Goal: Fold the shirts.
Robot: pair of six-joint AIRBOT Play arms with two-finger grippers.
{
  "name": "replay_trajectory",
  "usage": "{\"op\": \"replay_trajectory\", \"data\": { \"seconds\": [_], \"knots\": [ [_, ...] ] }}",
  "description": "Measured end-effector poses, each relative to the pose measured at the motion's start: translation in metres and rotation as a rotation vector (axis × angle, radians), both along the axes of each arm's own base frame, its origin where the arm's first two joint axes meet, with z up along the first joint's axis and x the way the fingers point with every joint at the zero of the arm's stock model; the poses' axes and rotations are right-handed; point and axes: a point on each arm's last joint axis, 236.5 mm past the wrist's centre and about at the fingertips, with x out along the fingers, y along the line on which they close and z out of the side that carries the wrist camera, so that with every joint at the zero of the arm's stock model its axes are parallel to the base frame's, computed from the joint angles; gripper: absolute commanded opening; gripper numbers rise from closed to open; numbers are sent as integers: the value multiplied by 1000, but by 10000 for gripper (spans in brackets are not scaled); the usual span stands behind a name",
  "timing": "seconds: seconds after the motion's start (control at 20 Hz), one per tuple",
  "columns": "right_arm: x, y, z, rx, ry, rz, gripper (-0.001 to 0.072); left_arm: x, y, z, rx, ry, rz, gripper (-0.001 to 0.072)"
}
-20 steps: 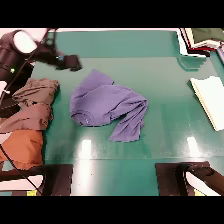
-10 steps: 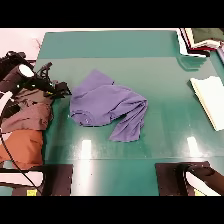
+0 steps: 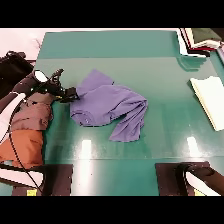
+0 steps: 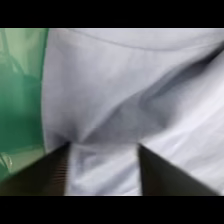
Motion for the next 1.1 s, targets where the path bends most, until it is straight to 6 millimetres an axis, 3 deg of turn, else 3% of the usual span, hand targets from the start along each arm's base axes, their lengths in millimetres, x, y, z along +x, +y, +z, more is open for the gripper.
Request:
{"op": "replay_trajectory", "data": {
  "seconds": [0.1, 0.15, 0.45, 0.5, 0.55, 0.6, 0.7, 0.85, 1.1],
  "knots": [
    [-1, 0, -3, -5, 10, 2, 19, 2, 0, -1, 2, -5, 4, 169],
    [-2, 0, -3, -7, 14, 2, 19, 2, 0, -1, 2, -6, 4, 27],
    [-4, -7, -22, -26, 77, -9, 19, 6, 1, 8, 6, -21, -13, 26],
    [-4, -13, -30, -27, 101, -26, 19, 9, 4, 14, 11, -30, -26, 132],
    [-3, -20, -40, -25, 127, -47, 19, 13, 8, 21, 15, -41, -37, 468],
    [-3, -27, -49, -21, 150, -69, 19, 16, 15, 29, 19, -50, -41, 558],
    [-6, -37, -67, -5, 197, -100, 19, 22, 35, 37, 25, -57, -16, 548],
    [-8, -46, -85, 41, 231, -133, 19, 17, 56, 30, 27, -25, 26, 549],
    [-1, -43, -98, 125, 245, -137, 19, 2, 58, 0, 13, 18, 66, 548]
  ]
}}
